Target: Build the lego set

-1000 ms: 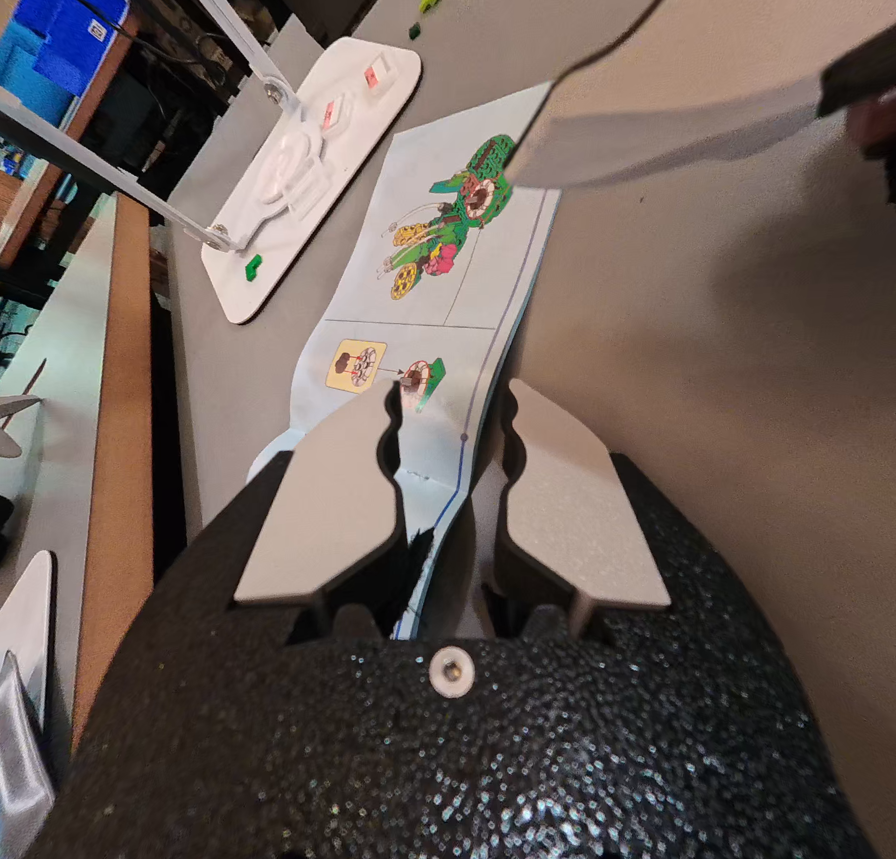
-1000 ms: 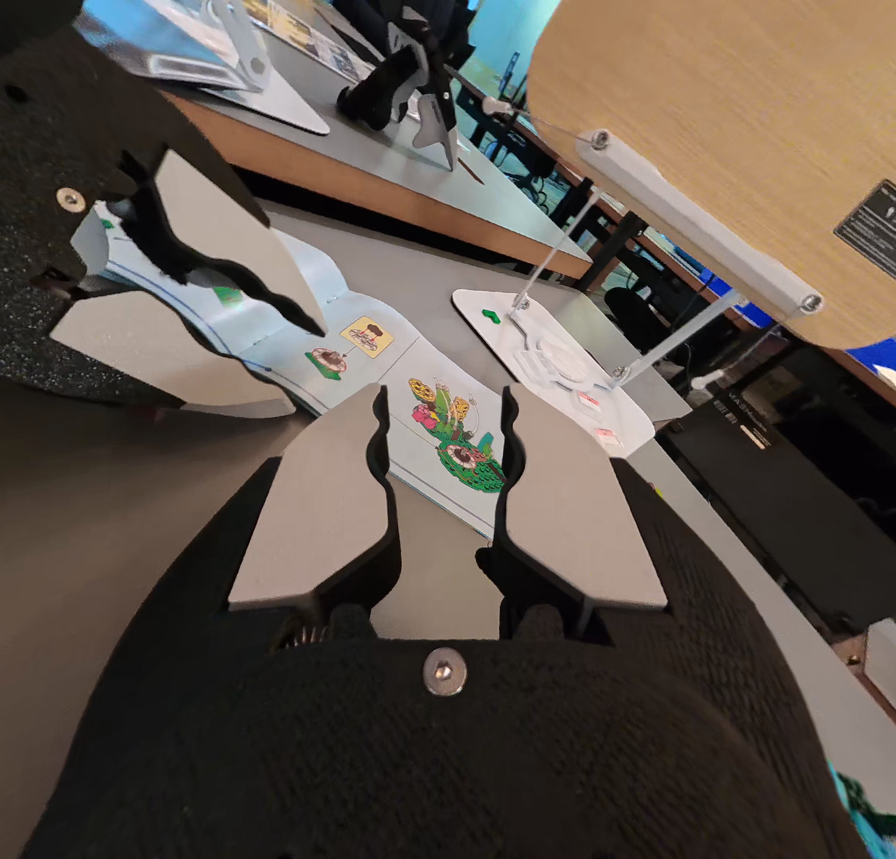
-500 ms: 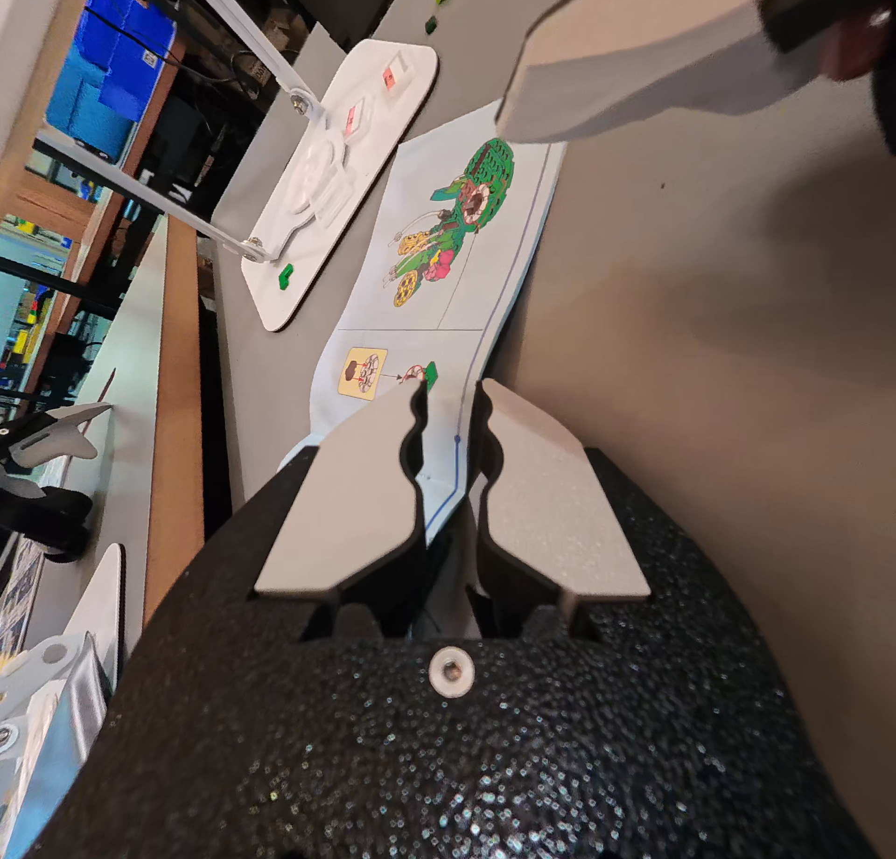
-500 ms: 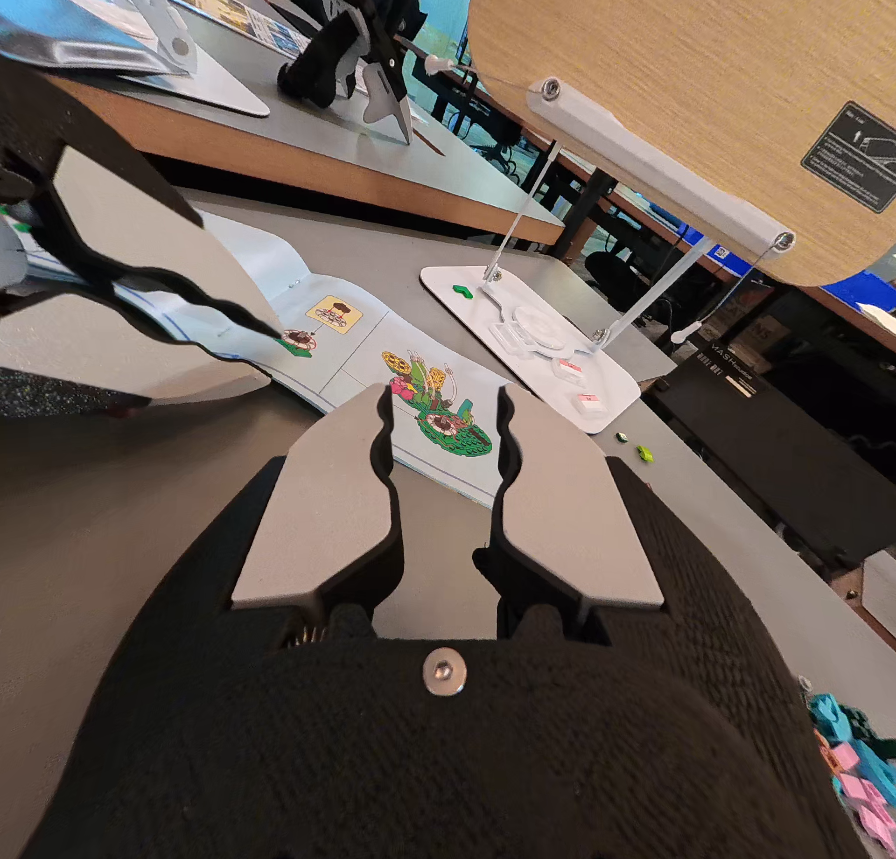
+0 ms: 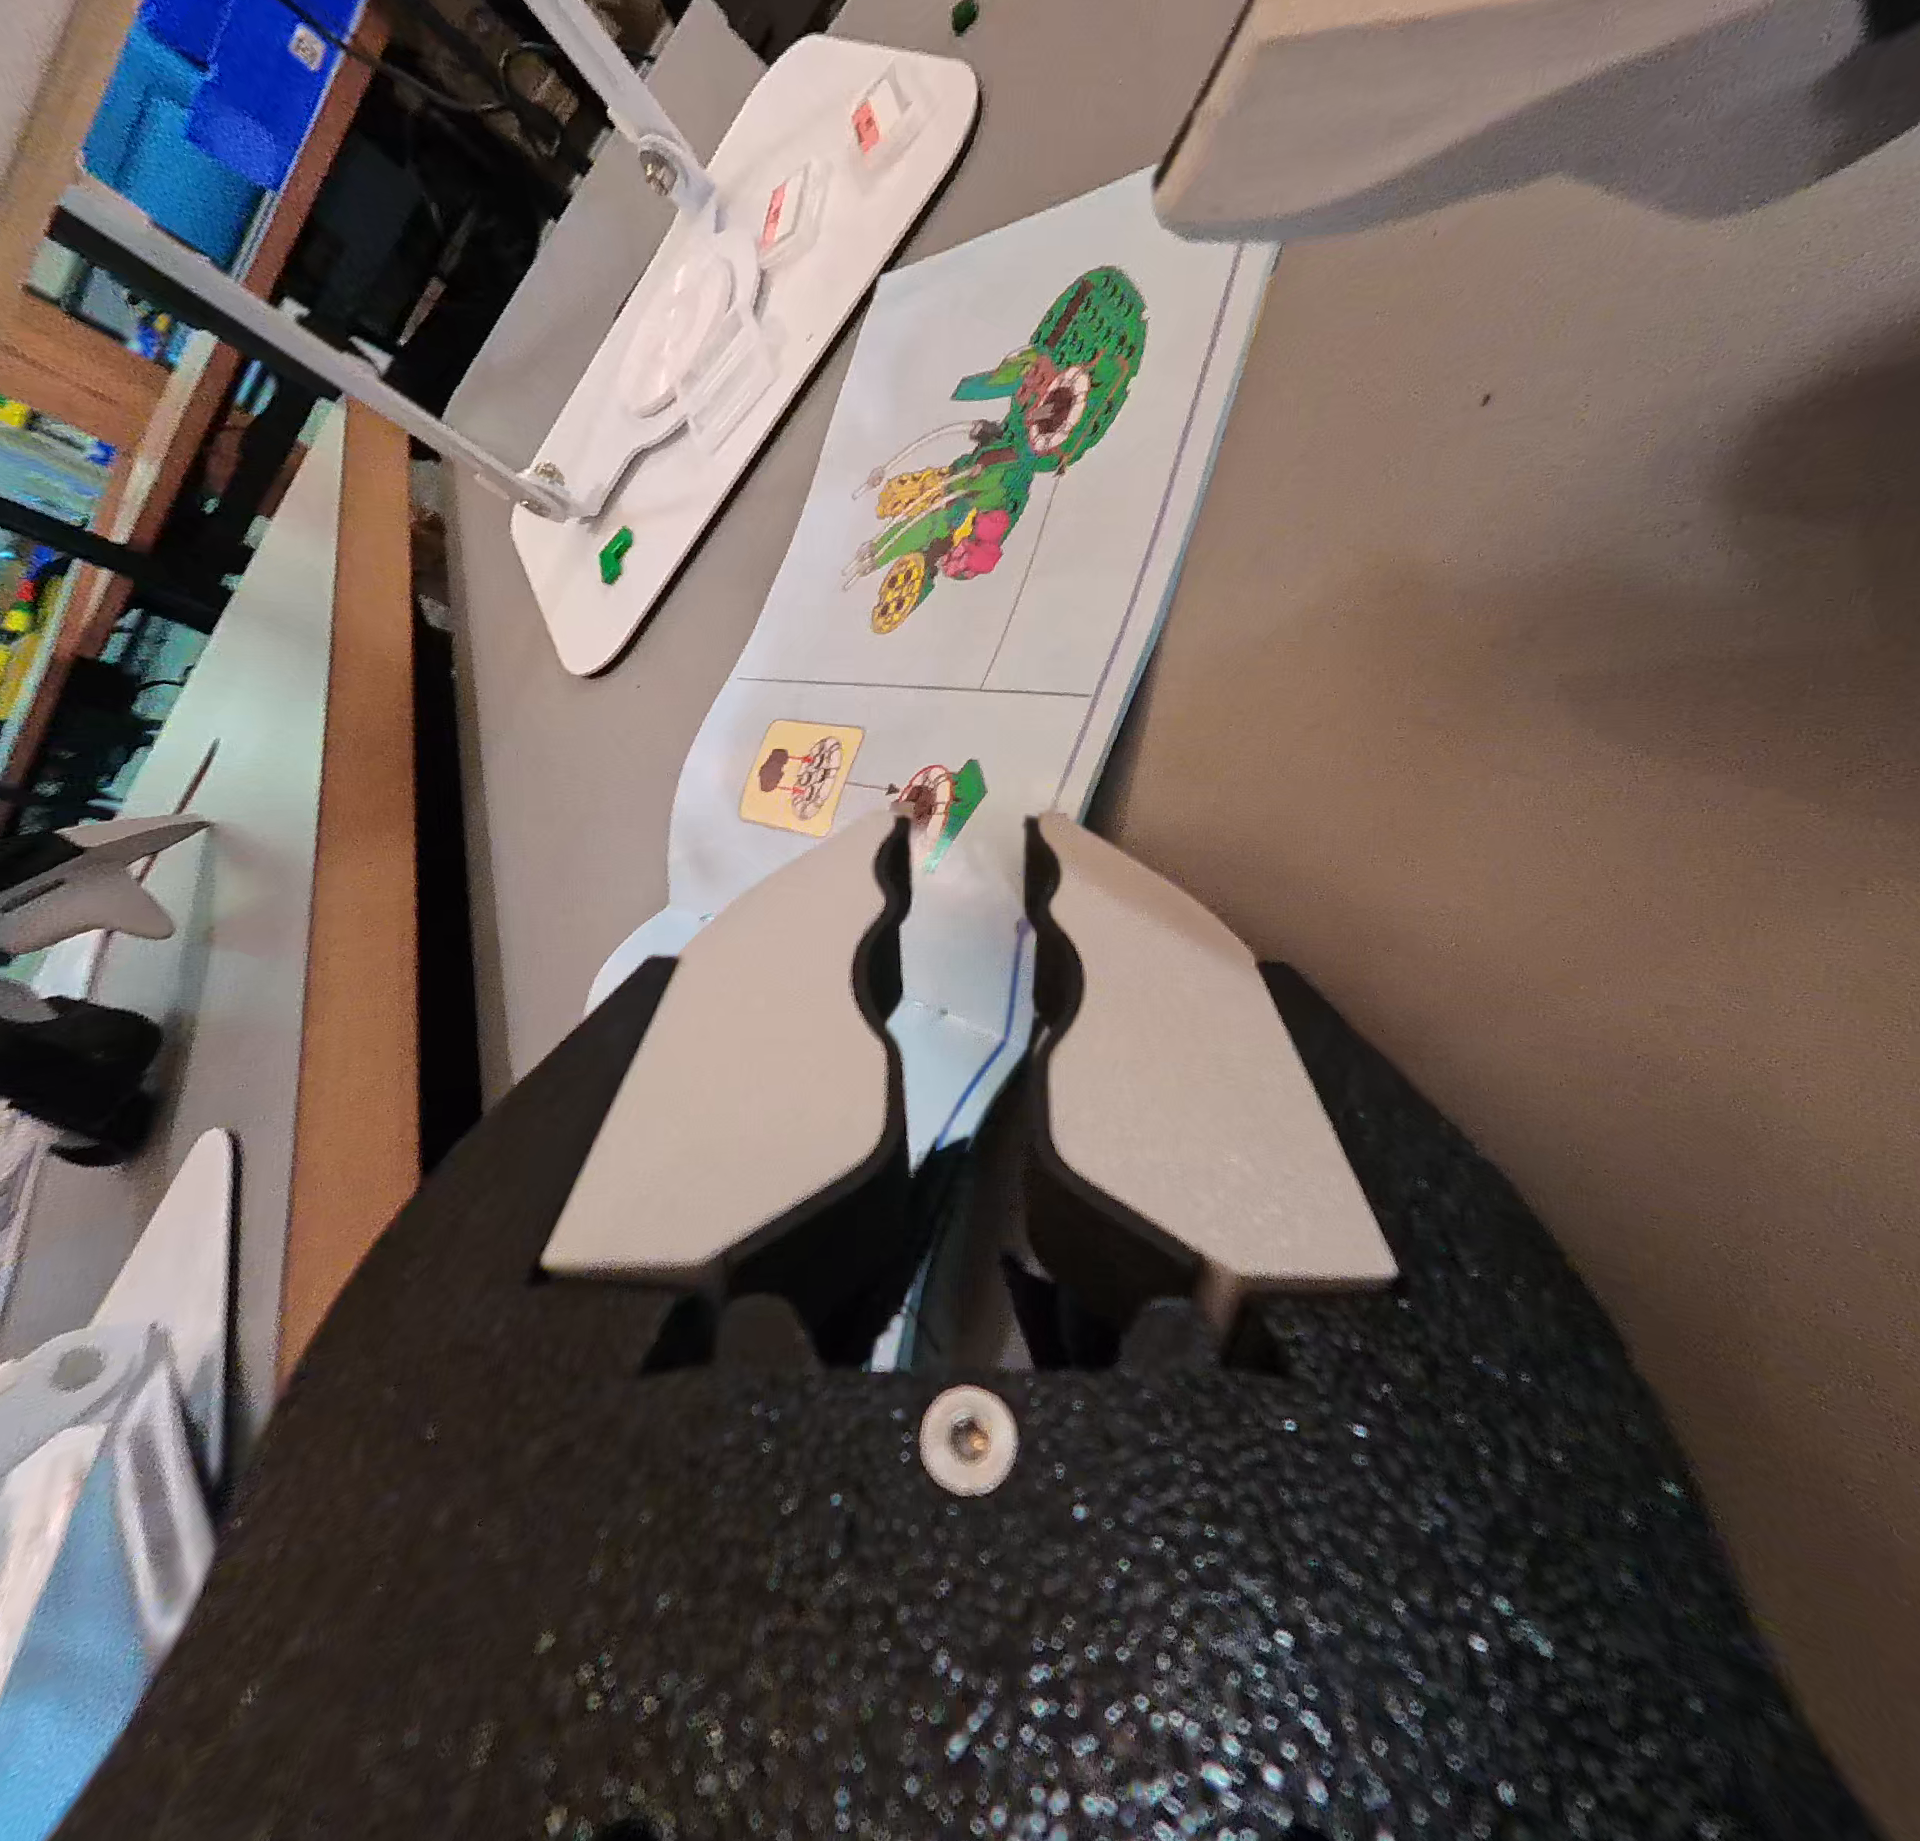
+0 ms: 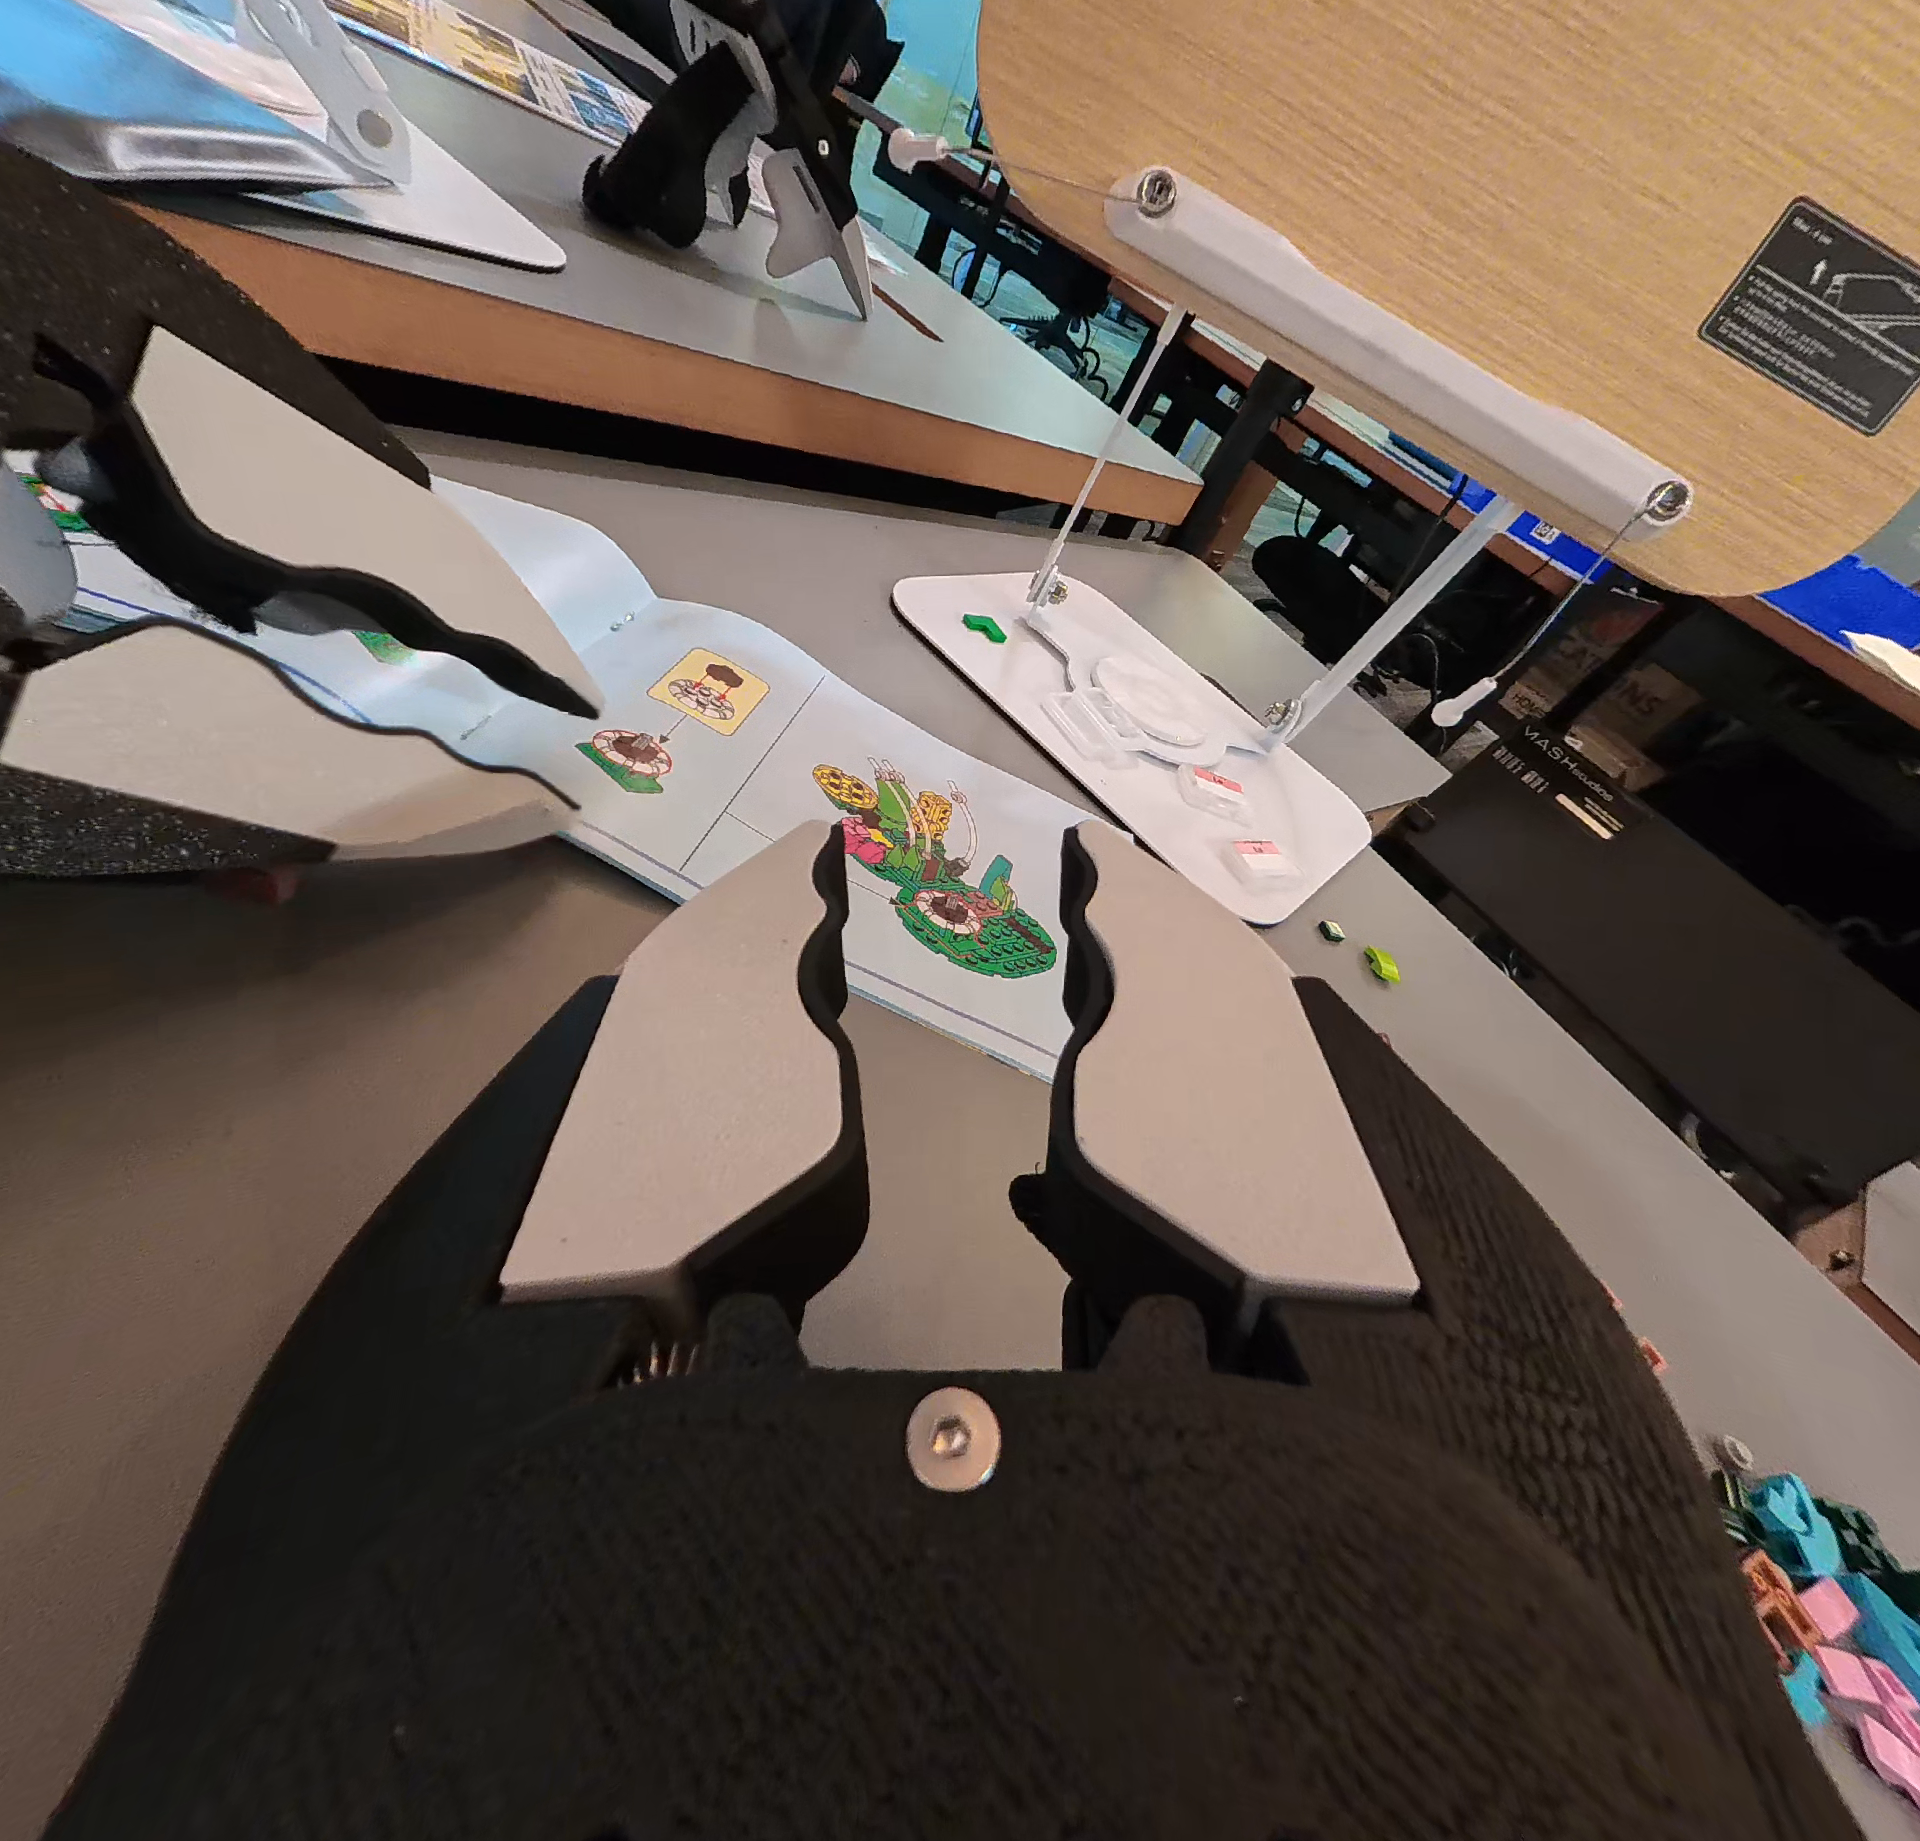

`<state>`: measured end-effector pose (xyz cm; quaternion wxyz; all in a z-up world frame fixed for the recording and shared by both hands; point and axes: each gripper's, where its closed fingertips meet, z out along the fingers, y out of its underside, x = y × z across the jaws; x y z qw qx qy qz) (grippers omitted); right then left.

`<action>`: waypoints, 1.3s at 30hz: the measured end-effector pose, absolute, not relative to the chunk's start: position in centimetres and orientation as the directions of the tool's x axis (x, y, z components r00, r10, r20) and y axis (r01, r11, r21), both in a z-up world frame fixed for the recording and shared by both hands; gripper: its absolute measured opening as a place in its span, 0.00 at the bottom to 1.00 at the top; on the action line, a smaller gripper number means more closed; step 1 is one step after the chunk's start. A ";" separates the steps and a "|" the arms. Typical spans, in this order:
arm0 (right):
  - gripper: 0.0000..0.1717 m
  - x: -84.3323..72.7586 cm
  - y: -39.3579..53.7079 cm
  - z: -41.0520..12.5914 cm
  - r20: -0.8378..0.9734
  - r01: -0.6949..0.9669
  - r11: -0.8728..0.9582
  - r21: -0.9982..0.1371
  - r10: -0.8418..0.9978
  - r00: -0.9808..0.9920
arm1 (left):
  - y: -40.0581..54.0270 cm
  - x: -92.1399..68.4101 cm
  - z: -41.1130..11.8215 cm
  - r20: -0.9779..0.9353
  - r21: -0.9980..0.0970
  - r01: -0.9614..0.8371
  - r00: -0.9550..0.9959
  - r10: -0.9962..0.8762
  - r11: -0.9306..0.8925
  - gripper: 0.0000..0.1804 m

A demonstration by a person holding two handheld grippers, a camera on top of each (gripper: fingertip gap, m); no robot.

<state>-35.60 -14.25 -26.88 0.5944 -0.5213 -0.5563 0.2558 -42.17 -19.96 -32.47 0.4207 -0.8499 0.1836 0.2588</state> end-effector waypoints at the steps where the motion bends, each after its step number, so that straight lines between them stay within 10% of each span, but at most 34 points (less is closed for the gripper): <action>1: 0.22 -35.6 -14.2 -26.9 0.394 0.275 0.325 -0.905 0.884 0.250 | -20.0 -42.4 -32.4 -0.614 -0.604 -0.539 0.784 -0.089 -0.586 0.11; 26: 0.21 -35.7 -14.3 -27.0 0.401 0.282 0.331 -0.901 0.884 0.241 | -19.7 -42.9 -31.0 -0.643 -0.626 -0.530 0.766 -0.006 -0.572 0.10; 39: 0.24 -41.1 -17.0 -29.6 0.493 0.362 0.483 -0.797 0.867 -0.070 | -20.5 -44.0 -29.4 -0.595 -0.725 -0.462 0.794 0.125 -0.511 0.09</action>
